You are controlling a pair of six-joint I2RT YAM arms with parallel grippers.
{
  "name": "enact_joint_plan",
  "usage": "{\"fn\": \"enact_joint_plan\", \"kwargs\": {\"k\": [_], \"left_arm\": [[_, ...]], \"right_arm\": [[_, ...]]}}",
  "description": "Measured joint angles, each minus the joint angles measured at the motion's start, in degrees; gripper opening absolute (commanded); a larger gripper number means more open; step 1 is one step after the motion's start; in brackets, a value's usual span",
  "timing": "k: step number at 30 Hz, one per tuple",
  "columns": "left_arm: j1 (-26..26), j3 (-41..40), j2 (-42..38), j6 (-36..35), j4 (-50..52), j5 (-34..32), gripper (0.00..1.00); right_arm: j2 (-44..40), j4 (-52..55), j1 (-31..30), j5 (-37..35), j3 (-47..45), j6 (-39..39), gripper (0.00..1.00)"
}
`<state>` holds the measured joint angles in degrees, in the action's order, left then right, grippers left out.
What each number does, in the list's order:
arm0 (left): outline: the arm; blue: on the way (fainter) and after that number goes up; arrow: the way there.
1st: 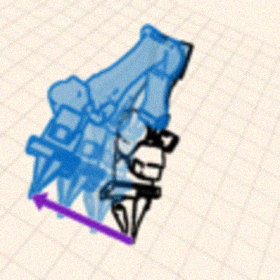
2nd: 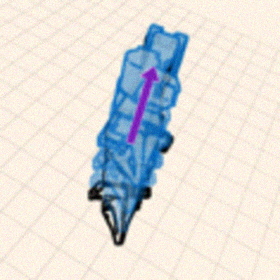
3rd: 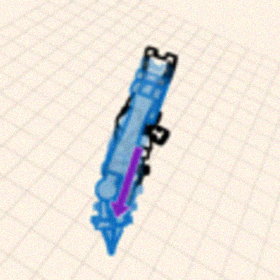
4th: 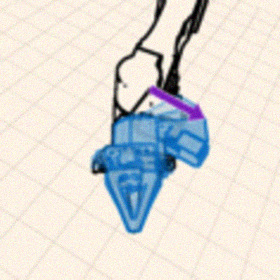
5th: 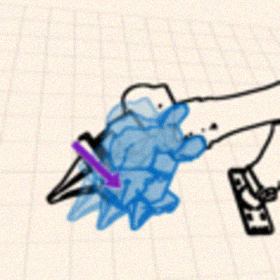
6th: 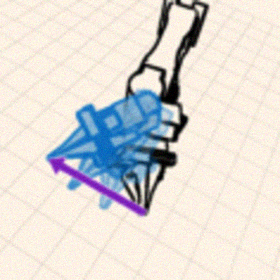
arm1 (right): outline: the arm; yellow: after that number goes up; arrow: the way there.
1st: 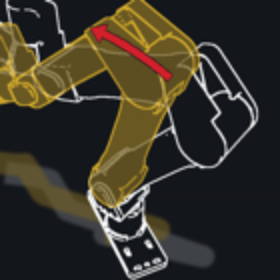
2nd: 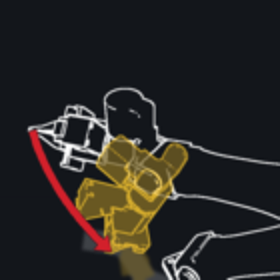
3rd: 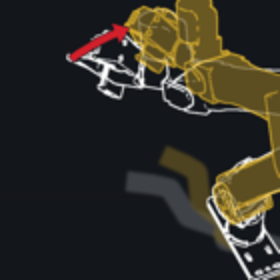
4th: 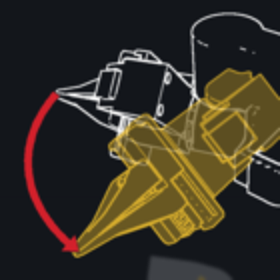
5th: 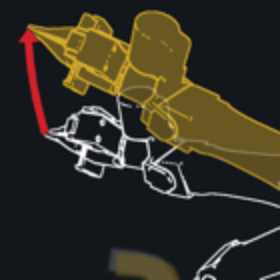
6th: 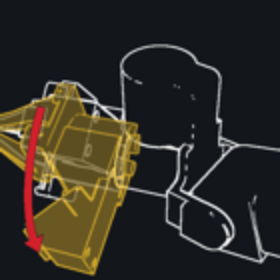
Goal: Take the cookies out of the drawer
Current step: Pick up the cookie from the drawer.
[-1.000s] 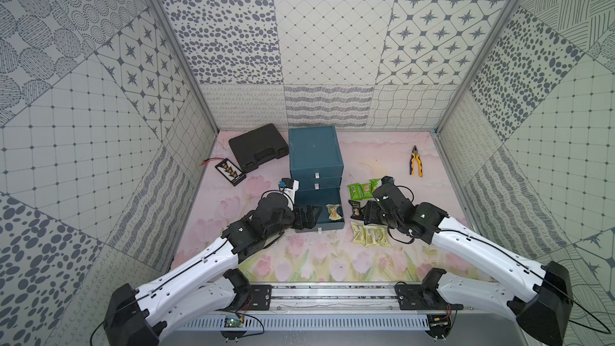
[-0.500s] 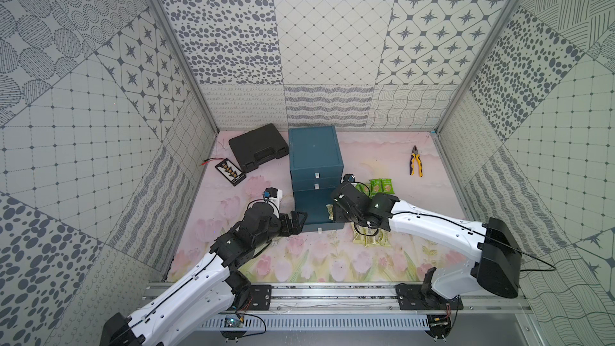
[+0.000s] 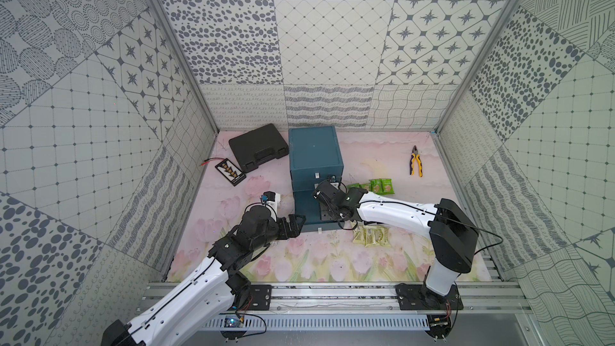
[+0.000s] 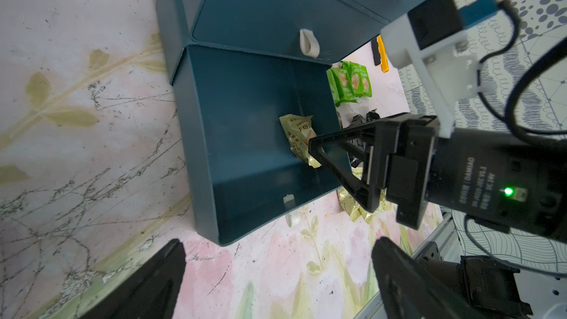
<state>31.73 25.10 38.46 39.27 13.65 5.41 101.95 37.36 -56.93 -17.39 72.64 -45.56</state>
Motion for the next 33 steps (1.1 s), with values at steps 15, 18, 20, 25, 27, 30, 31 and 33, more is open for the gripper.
{"fn": "enact_joint_plan", "kwargs": {"k": [15,18,20,25,27,30,31,33], "left_arm": [[-0.44,1.42,-2.86,-0.07,2.43,0.24,0.99],[-0.46,1.77,-2.95,-0.07,2.45,0.24,0.99],[-0.48,1.95,-2.95,-0.07,2.51,0.26,0.99],[-0.5,2.16,-2.93,-0.09,2.58,0.35,0.99],[-0.5,2.16,-2.93,-0.09,2.69,0.35,0.99],[-0.5,2.16,-2.97,-0.07,2.95,0.37,0.99],[-0.5,2.16,-3.02,-0.04,3.04,0.37,0.99],[-0.5,2.34,-3.19,-0.02,3.54,0.37,0.99]], "right_arm": [[5.73,0.0,0.76,-1.18,0.94,-0.07,0.56],[6.58,-0.63,0.87,-1.18,0.96,0.0,0.53],[6.86,-0.98,0.87,-1.31,0.96,0.24,0.49],[7.06,-1.81,0.98,-2.1,0.96,1.46,0.39],[7.17,-2.08,0.98,-2.38,0.96,1.84,0.32],[7.19,-2.49,1.05,-2.6,0.96,2.6,0.24],[7.19,-2.64,1.05,-2.64,0.96,2.78,0.21],[7.19,-2.86,1.03,-2.71,0.96,3.26,0.17]]}}
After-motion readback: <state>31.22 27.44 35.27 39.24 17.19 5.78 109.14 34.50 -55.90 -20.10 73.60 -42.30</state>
